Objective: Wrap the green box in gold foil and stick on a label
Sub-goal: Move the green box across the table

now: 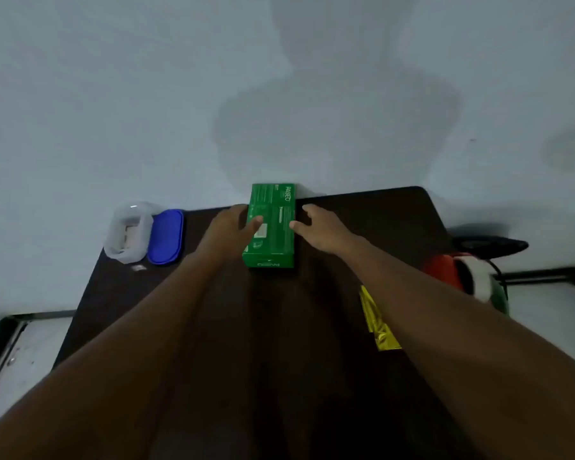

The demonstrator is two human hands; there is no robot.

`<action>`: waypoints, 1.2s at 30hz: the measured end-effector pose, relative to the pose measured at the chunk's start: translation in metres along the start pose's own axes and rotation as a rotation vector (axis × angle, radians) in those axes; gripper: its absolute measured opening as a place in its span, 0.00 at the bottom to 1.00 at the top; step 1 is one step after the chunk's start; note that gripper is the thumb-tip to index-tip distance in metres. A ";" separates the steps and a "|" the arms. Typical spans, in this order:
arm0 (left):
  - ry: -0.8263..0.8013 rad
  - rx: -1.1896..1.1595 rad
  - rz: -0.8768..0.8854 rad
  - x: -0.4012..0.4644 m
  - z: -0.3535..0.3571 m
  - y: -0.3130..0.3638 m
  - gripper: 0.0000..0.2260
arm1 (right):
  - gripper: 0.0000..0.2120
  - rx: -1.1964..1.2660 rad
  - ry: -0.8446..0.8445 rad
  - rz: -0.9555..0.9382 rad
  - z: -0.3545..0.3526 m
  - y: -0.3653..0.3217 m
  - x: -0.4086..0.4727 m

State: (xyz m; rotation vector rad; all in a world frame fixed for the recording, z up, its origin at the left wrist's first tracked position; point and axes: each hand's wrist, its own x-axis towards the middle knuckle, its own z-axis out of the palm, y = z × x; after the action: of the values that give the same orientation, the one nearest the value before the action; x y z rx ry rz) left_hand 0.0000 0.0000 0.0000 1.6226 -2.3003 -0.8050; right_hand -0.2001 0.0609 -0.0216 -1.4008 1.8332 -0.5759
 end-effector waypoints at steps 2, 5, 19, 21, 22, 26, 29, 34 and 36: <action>-0.024 -0.112 -0.056 0.017 0.008 -0.010 0.26 | 0.30 0.061 0.030 0.091 0.013 -0.001 0.020; -0.097 -0.329 -0.206 0.040 0.024 -0.024 0.34 | 0.33 0.173 0.096 0.180 0.028 0.013 0.039; -0.158 -0.894 -0.137 0.106 0.083 -0.071 0.27 | 0.18 0.670 0.201 -0.063 0.084 0.060 0.121; -0.176 -0.955 -0.102 0.095 0.089 -0.067 0.23 | 0.20 0.701 0.181 -0.078 0.089 0.055 0.110; -0.175 -0.977 -0.077 0.083 0.092 -0.065 0.21 | 0.20 0.721 0.186 -0.075 0.092 0.054 0.102; -0.157 -1.030 0.008 0.026 0.102 -0.062 0.18 | 0.18 0.754 0.209 -0.064 0.105 0.055 0.050; -0.164 -1.051 0.021 -0.038 0.108 -0.062 0.20 | 0.16 0.740 0.263 -0.069 0.125 0.055 -0.012; -0.160 -1.072 -0.054 -0.163 0.108 -0.069 0.22 | 0.14 0.703 0.343 -0.018 0.172 0.040 -0.130; -0.136 -1.055 -0.082 -0.197 0.106 -0.076 0.22 | 0.12 0.707 0.363 0.010 0.188 0.032 -0.168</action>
State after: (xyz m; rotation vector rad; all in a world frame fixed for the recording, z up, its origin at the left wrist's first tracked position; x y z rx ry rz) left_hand 0.0839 0.1957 -0.1027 1.1472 -1.3766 -1.7663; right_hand -0.0525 0.2462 -0.1136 -0.8387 1.6418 -1.3829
